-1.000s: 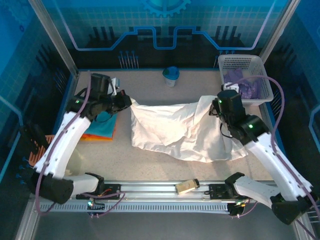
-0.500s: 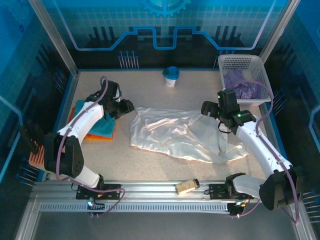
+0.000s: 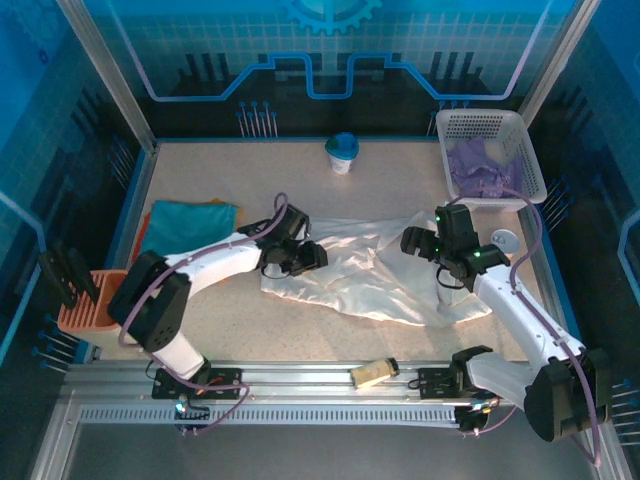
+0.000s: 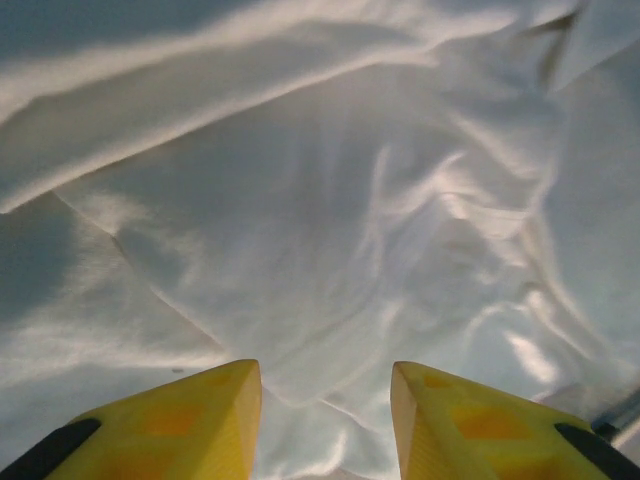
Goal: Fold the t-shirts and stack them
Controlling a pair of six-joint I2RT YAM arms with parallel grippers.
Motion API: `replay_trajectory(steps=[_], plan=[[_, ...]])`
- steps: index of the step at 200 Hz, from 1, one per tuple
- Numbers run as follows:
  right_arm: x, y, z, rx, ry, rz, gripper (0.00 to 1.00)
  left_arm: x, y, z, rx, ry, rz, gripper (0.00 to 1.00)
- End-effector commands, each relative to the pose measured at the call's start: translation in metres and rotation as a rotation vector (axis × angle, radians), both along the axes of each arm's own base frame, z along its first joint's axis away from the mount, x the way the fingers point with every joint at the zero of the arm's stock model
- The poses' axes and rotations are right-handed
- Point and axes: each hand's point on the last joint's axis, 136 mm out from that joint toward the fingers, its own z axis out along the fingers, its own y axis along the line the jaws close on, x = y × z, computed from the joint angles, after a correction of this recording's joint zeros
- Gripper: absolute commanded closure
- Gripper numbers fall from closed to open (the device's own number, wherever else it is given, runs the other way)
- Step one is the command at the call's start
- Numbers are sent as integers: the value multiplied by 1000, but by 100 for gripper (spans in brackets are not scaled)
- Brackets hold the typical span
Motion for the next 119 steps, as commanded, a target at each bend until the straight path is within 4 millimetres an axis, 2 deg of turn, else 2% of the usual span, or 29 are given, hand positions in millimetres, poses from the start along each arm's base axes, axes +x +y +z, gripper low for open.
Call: replay_trajectory(steps=[1, 49, 67, 92, 119], plan=[[-4, 2, 5, 15, -22, 2, 3, 7, -4, 1, 76, -24, -10, 60], [-4, 3, 5, 33, -27, 3, 3, -9, -24, -9, 209, -41, -147, 45], [-4, 6, 4, 46, -24, 8, 3, -16, -28, -14, 254, -48, -183, 44], [-2, 10, 4, 61, -26, 20, 3, -24, -23, -26, 368, -55, -232, 43], [-1, 21, 10, 115, -63, 69, 3, -22, -11, -32, 500, -71, -280, 43]])
